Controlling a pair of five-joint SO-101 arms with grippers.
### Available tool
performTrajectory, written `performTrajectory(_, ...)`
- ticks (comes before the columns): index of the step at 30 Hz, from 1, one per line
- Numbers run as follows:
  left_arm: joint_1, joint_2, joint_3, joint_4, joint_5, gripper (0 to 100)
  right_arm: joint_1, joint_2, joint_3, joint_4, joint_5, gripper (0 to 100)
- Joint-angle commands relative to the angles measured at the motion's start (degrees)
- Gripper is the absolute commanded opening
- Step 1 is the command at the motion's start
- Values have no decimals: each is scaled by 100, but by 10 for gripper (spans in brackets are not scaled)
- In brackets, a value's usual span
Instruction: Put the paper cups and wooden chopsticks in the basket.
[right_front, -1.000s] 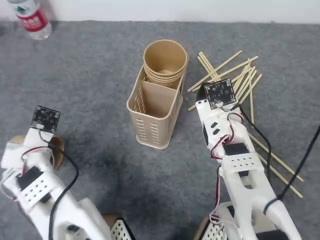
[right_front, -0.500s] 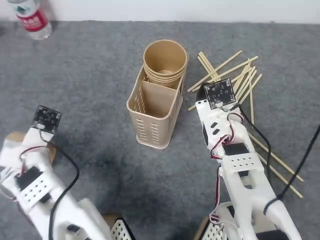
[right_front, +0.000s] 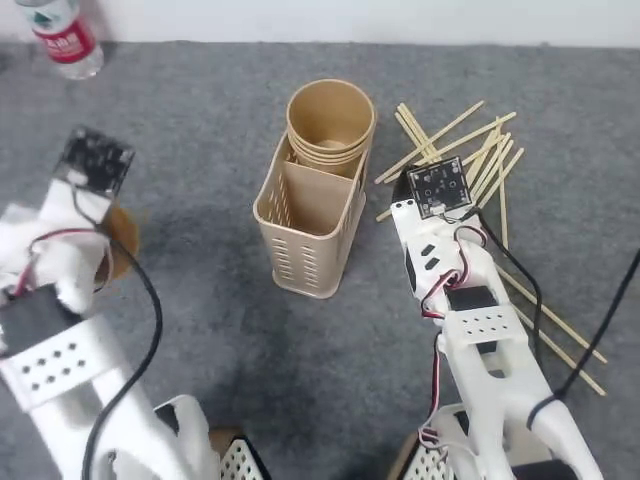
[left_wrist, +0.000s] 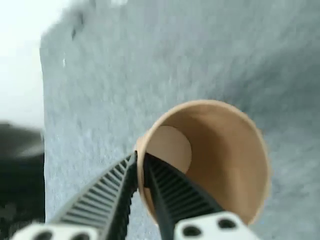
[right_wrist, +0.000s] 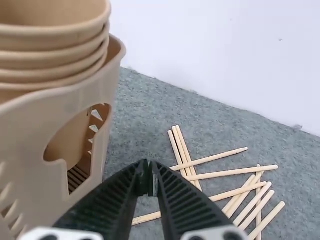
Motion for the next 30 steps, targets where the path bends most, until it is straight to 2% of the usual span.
performTrajectory(1, 897, 0, -1692, 791, 879, 9, -13, -163, -53, -84, 44, 9)
performTrajectory(7, 2391, 0, -3257, 1055, 2963, 9, -13, -163, -53, -84, 44, 9)
performTrajectory(11, 3156, 0, -3451, 440, 4642, 10, 4, -180, 132, -127, 70, 9)
performTrajectory(14, 3525, 237, -3486, -79, 5495, 10, 4, -189, 149, -127, 70, 9)
performTrajectory(19, 4035, 1495, -4031, -325, 6251, 11, -4, -180, 149, -127, 70, 9)
performTrajectory(23, 4132, 3024, -5253, -273, 6743, 11, -13, -171, 149, -127, 70, 9)
performTrajectory(27, 4325, 4554, -6932, 387, 7059, 11, -13, -171, 149, -127, 70, 9)
performTrajectory(30, 4607, 5582, -8251, 1327, 7059, 11, 4, -171, 149, -136, 70, 9)
